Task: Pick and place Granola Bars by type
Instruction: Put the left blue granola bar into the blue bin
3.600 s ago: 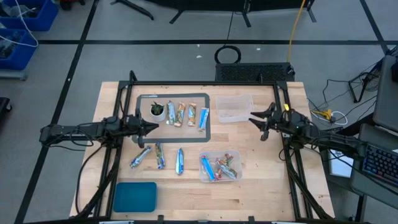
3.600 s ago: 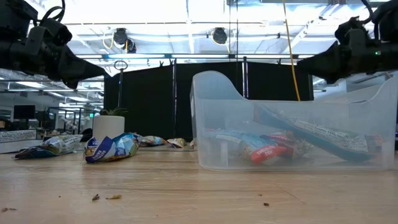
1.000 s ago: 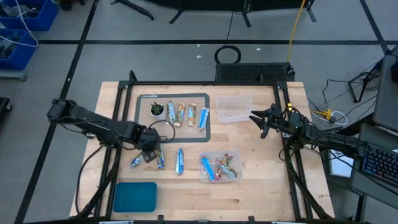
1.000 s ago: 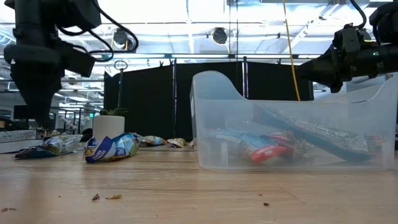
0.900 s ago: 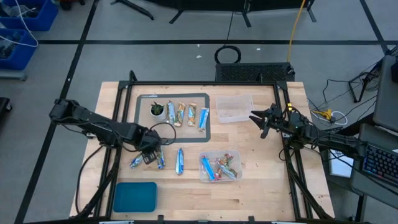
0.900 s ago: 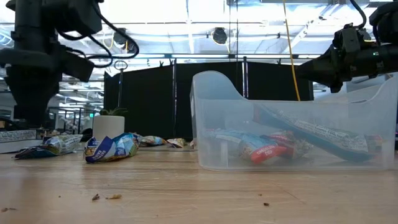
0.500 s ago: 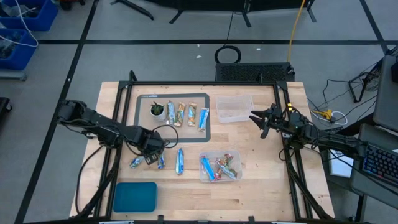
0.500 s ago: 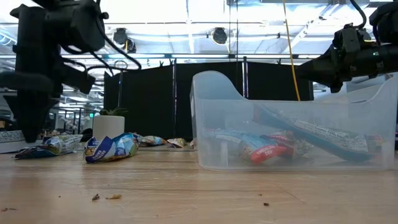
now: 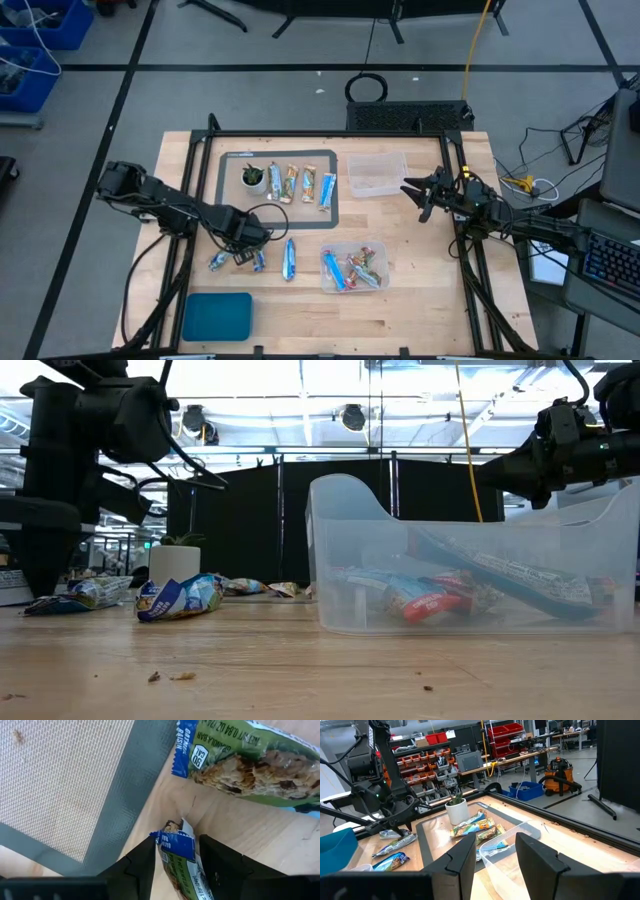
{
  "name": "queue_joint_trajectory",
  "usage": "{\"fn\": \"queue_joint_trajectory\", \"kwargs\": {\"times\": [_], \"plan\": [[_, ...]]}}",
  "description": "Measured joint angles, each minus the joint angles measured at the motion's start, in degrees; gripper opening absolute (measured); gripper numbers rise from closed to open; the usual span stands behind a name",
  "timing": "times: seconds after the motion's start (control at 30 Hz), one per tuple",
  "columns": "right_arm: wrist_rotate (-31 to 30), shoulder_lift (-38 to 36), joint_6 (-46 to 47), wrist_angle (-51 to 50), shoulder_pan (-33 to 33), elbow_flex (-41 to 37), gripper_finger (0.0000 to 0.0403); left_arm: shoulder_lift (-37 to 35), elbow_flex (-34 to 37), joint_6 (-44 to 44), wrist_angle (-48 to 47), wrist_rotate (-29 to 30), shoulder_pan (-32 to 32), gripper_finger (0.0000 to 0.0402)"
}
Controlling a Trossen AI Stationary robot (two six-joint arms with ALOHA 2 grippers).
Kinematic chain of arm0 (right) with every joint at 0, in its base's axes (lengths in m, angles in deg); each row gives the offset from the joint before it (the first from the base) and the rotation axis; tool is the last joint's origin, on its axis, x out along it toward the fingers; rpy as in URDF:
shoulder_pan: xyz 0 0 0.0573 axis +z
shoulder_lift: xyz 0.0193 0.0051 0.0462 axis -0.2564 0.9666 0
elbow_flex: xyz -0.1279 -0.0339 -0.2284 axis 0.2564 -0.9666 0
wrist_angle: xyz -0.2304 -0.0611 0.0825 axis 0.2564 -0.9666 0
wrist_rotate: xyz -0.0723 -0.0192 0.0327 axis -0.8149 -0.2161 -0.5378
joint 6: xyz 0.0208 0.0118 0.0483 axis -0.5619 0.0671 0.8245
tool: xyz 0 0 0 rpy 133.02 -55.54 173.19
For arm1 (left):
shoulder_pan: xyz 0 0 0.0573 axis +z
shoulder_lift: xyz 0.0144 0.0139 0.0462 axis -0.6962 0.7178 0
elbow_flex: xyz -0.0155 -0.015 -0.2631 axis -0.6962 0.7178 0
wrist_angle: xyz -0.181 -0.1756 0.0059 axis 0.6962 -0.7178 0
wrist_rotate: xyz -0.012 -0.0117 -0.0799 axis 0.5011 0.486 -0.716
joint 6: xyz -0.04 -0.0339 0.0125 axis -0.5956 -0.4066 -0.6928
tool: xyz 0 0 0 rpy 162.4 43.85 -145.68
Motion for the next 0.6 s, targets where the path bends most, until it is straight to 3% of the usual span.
{"fn": "queue_joint_trajectory", "kwargs": {"times": [0.2,0.47,0.6], "plan": [[0.00,-0.01,0.02,0.00,0.01,-0.02,0.0130,0.00,0.00,-2.52,-0.02,-1.90,0.00,0.0149],[0.00,0.00,0.02,-0.01,0.00,-0.02,0.0130,-0.10,-0.02,-3.66,-0.05,-4.07,0.01,0.0035],[0.00,0.00,0.00,-0.02,0.02,-0.02,0.0130,-0.11,-0.04,-2.12,-0.05,-4.00,0.00,0.0024]]}}
